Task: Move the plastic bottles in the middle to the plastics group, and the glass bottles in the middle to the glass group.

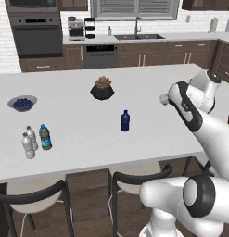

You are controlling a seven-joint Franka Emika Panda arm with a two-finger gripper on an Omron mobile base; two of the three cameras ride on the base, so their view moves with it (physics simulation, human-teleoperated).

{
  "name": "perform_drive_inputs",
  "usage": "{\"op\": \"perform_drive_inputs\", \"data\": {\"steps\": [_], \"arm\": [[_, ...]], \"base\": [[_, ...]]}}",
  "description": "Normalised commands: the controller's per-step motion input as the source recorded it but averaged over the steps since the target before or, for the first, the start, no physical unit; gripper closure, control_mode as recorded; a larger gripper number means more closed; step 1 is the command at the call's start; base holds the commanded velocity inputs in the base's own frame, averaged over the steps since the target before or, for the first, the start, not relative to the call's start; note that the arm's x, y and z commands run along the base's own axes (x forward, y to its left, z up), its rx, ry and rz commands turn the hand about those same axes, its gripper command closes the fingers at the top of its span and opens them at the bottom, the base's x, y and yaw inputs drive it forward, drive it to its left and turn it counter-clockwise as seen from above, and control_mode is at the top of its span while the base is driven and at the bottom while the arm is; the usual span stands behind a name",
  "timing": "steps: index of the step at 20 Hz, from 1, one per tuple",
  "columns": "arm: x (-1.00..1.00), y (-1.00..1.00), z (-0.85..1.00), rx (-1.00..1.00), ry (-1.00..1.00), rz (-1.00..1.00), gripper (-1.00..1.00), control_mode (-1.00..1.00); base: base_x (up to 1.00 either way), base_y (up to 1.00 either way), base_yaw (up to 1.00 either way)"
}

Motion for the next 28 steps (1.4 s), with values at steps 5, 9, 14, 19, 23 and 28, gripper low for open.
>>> {"op": "perform_drive_inputs", "data": {"steps": [5, 9, 14, 19, 23, 28], "arm": [[0.21, 0.99, 0.03, 0.0, 0.16, 0.15, -1.0, -1.0], [0.16, 0.88, 0.0, 0.0, 0.19, 0.13, -1.0, -1.0], [0.15, 0.52, -0.02, -0.01, 0.17, 0.07, -1.0, -1.0], [0.13, 0.0, -0.29, -0.05, 0.08, -0.01, -1.0, -1.0], [0.24, 0.0, -0.41, -0.11, 0.05, -0.04, -1.0, -1.0], [0.33, 0.0, -0.49, -0.17, 0.0, -0.07, -1.0, -1.0]], "base": [[0.0, 0.0, 0.0], [0.0, 0.0, 0.0], [0.0, 0.0, 0.0], [0.0, 0.0, 0.0], [0.0, 0.0, 0.0], [0.0, 0.0, 0.0]]}}
